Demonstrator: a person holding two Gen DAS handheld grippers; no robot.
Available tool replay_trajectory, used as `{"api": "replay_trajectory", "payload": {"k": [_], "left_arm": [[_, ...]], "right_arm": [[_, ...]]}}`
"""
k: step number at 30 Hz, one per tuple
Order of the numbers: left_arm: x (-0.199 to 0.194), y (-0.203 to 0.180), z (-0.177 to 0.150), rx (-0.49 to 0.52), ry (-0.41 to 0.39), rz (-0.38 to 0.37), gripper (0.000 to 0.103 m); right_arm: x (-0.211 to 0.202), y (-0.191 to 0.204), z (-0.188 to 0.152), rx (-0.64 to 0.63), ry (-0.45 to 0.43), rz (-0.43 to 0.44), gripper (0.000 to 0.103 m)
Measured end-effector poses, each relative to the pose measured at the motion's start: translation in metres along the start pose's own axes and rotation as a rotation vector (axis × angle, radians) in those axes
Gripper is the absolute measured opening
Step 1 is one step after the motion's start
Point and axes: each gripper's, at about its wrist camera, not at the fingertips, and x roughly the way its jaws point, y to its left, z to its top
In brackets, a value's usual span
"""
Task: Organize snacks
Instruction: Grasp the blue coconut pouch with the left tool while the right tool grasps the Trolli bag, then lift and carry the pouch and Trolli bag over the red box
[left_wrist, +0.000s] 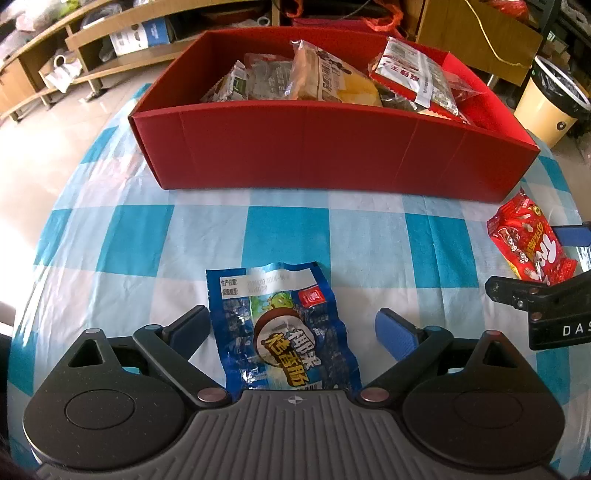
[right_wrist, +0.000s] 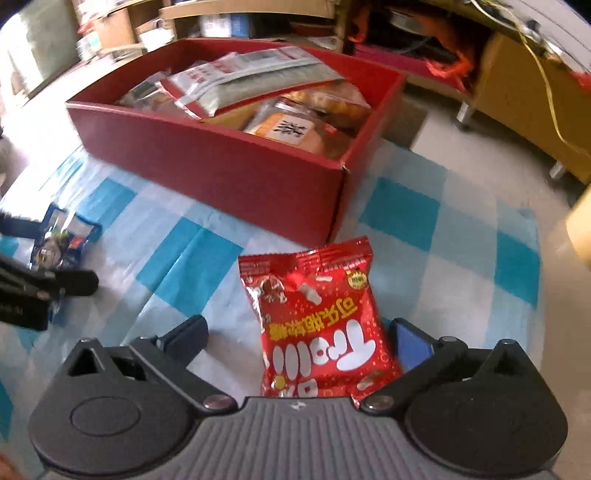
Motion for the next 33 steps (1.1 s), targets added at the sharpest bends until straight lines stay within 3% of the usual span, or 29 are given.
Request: {"api": "replay_trajectory", "payload": {"k": [4, 7, 8, 11, 13, 22, 33], "left_arm": [[-0.001, 0.003, -0.006, -0.023, 0.015, 0.018, 0.103], [-0.003, 0.008, -0.013, -0.05, 0.022, 0.027, 0.103], [-0.004, 0.008, -0.014, -0.055, 0.023, 0.029, 0.103], [-0.01, 0.01, -0.015, -0.074, 0.017, 0.027, 0.092], [-0.017, 0.011, -0.015, -0.084, 0.013, 0.024, 0.077], [-0.028, 0.026, -0.013, -0.157, 0.016, -0.012, 0.077], [-0.049, 0.02, -0.006, -0.159, -0.031, -0.064, 0.077]], "right_arm": [[-0.004, 0.001, -0.002, 0.029, -0.001, -0.015, 0.101], [-0.013, 0.008, -0.006, 0.024, -0.019, -0.007, 0.078], [-0.016, 0.009, -0.006, 0.031, -0.025, -0.003, 0.065], [-0.02, 0.013, -0.006, 0.051, -0.029, 0.008, 0.056], [-0.024, 0.016, -0.008, 0.057, -0.031, 0.015, 0.054], [-0.044, 0.018, -0.014, 0.104, -0.076, 0.05, 0.049], [-0.066, 0.016, -0.015, 0.173, -0.136, 0.119, 0.047]]}}
